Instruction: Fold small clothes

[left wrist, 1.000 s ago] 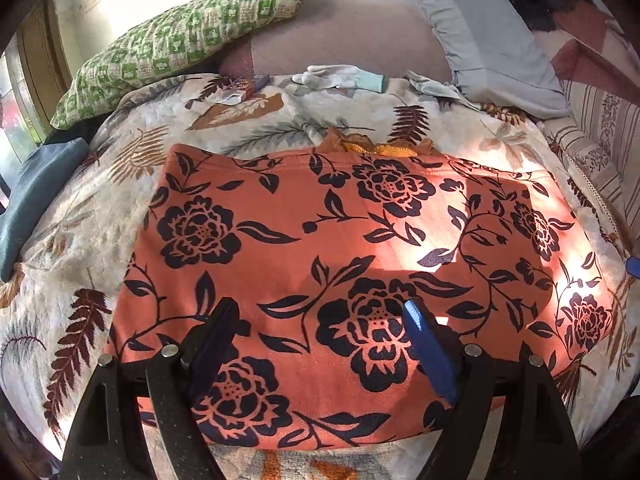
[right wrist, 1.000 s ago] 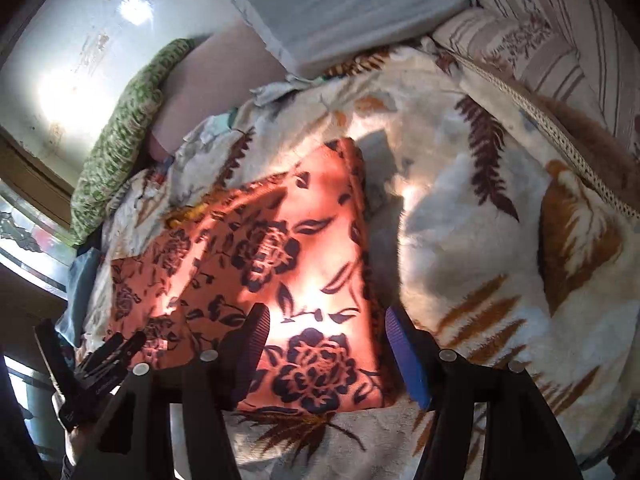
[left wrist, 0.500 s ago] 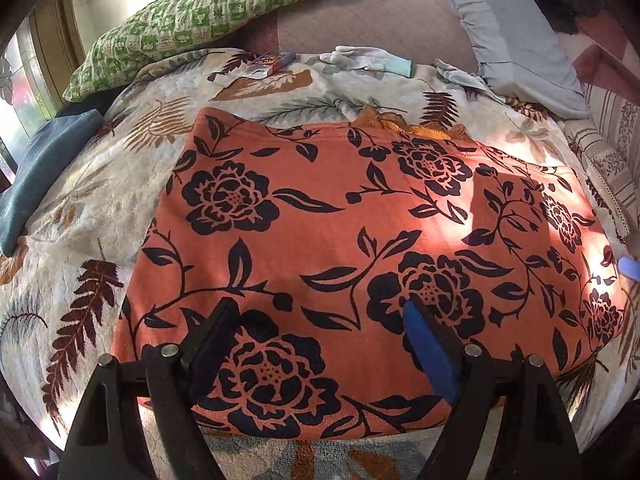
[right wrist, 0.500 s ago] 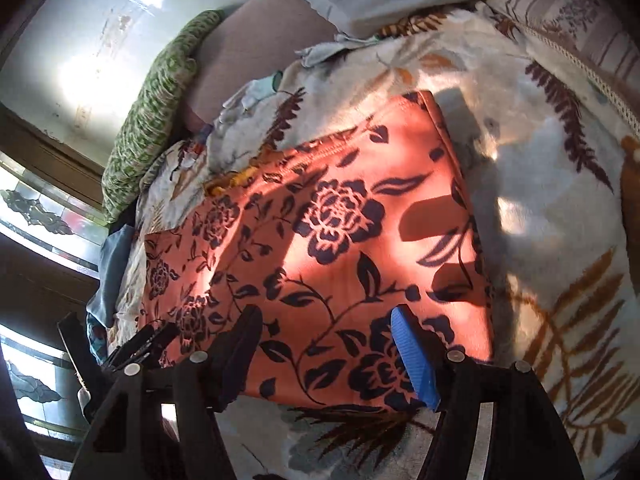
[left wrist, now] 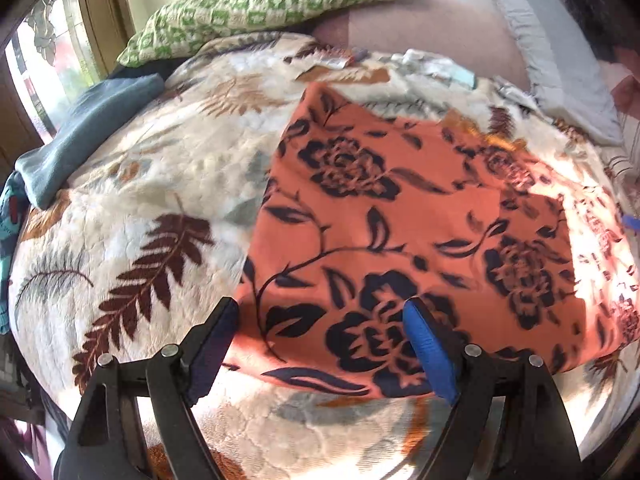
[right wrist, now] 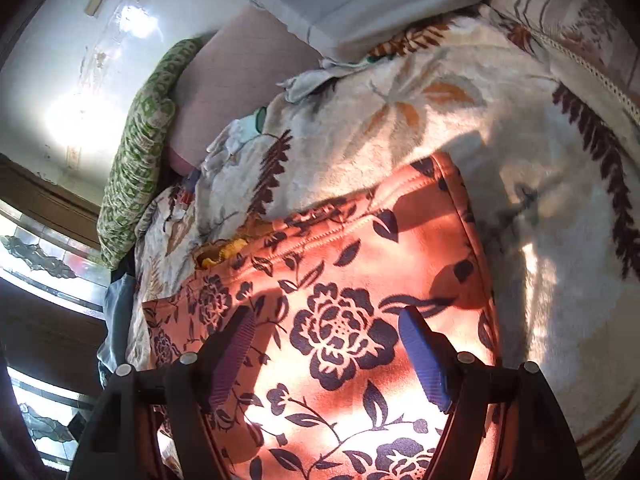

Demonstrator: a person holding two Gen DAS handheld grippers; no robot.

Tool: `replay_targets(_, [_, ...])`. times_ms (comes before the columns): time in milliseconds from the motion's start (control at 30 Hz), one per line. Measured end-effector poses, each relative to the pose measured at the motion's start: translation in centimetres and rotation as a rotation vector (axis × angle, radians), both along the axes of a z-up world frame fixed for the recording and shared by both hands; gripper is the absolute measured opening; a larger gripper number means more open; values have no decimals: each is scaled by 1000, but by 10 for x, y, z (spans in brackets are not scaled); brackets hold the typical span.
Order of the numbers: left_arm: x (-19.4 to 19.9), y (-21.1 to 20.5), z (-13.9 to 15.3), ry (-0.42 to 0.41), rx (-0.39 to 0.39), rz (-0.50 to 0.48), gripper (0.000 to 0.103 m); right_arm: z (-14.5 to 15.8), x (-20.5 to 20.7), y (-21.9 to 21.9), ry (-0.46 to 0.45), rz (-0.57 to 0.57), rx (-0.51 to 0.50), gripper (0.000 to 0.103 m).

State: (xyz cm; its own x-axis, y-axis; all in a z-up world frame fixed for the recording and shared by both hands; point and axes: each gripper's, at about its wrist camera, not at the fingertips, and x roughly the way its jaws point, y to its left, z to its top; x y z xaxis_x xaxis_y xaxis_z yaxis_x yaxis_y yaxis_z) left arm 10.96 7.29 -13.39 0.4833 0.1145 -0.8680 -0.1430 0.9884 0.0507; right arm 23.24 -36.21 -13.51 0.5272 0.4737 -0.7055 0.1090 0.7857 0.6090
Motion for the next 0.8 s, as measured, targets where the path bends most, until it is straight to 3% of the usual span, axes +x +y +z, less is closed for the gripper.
replay_targets(100, [-1,10,-10,8,-41,28,88,-4,23,-6,-10,-29,4,82])
replay_targets(167, [-2,9,-7,12,-38,20,88,-39,45,-13,98,-55,-42,82])
replay_targets(200, [-3,9,-4,7,-38,14,88,-53,48,-18,122,-73,-13,82])
replay_targets(300, [-7,11,5,-22,-35,25,88,-29,37,-22,67,-95,21,82])
replay_targets(433, [-18,8,22,-76,-71,36,88,5,-16,-24,-25,-73,77,82])
replay_targets(533, [-24,-5,36,-116,-71,12,88,7,-79,-29,-39,-100,169,82])
replay_targets(667, [-25,-25,51,-148,-74,-35,88,-20,-151,-25,24,-144,264,82])
replay_targets(800, [-26,-50,57,-150,-56,-90,88,-62,-173,-32,112,-240,356,82])
